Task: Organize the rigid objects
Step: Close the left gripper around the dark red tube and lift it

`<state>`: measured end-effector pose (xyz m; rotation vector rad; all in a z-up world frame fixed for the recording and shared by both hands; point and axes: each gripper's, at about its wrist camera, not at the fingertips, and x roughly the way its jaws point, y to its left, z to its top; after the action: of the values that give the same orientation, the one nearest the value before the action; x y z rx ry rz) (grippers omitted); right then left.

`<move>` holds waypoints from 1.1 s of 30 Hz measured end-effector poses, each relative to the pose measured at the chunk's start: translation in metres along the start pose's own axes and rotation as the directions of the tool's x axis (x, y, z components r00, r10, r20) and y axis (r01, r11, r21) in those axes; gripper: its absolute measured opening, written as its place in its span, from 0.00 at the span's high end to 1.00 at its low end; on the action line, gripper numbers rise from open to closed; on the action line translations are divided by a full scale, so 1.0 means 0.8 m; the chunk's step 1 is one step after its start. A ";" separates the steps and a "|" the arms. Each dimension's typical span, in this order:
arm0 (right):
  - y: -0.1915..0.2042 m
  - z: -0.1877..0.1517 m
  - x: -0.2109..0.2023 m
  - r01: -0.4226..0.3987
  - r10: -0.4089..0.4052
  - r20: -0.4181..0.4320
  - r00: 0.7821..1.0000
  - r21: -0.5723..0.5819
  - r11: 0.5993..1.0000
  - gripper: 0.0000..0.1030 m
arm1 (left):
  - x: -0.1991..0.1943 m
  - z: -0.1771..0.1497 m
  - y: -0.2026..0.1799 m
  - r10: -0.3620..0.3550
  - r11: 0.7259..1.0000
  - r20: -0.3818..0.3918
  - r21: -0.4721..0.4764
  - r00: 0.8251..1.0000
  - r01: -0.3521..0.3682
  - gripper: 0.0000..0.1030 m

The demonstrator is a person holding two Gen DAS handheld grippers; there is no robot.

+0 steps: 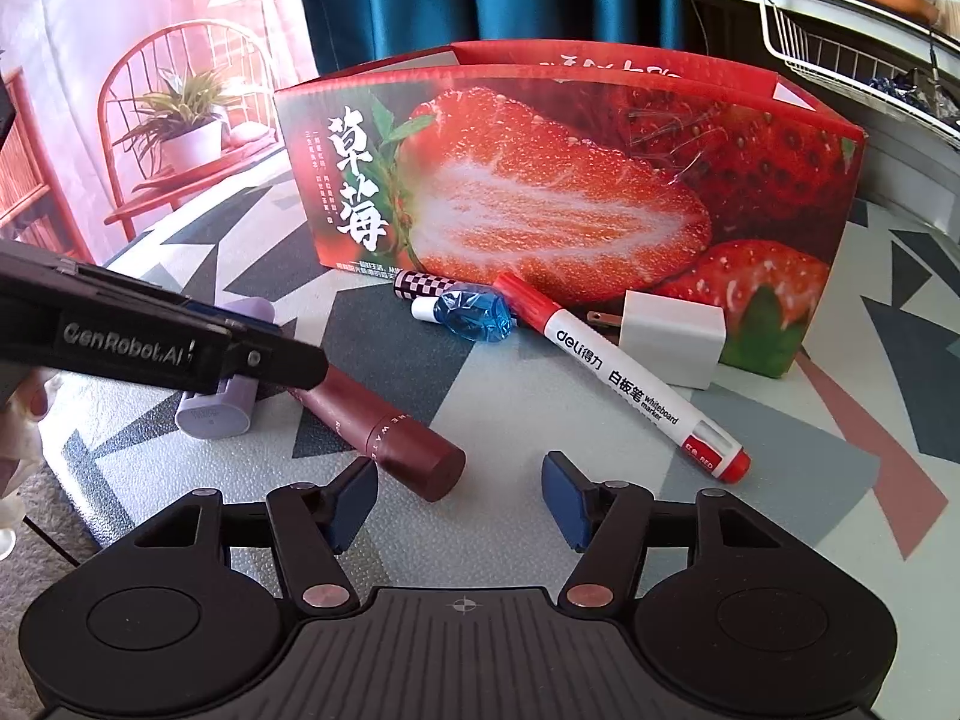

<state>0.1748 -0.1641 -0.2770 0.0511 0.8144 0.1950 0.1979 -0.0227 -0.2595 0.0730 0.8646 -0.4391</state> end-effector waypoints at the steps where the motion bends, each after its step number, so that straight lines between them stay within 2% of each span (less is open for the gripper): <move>1: -0.001 0.000 0.000 -0.001 0.001 0.000 1.000 0.003 1.000 0.45 | 0.003 0.001 0.000 -0.003 1.000 -0.006 0.000 1.000 0.003 0.67; 14: -0.004 0.000 -0.001 -0.004 0.004 0.005 1.000 0.019 1.000 0.54 | 0.006 0.000 0.000 -0.034 0.999 -0.014 -0.042 0.999 0.034 0.67; 18: -0.003 0.000 -0.002 -0.010 0.010 0.004 1.000 0.017 1.000 0.55 | 0.006 -0.002 0.001 -0.032 0.998 -0.021 -0.059 0.999 0.030 0.58; 28: -0.003 0.000 -0.002 -0.012 0.012 0.004 1.000 0.021 1.000 0.60 | 0.008 -0.006 -0.007 -0.057 0.998 -0.044 -0.040 0.997 0.055 0.57; 33: -0.003 0.000 -0.002 -0.022 0.022 0.006 1.000 0.020 1.000 0.65 | 0.012 -0.005 -0.005 -0.066 0.996 -0.038 -0.059 0.997 0.064 0.57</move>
<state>0.1743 -0.1666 -0.2758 0.0792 0.8107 0.2070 0.1987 -0.0282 -0.2688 0.0004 0.9205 -0.4743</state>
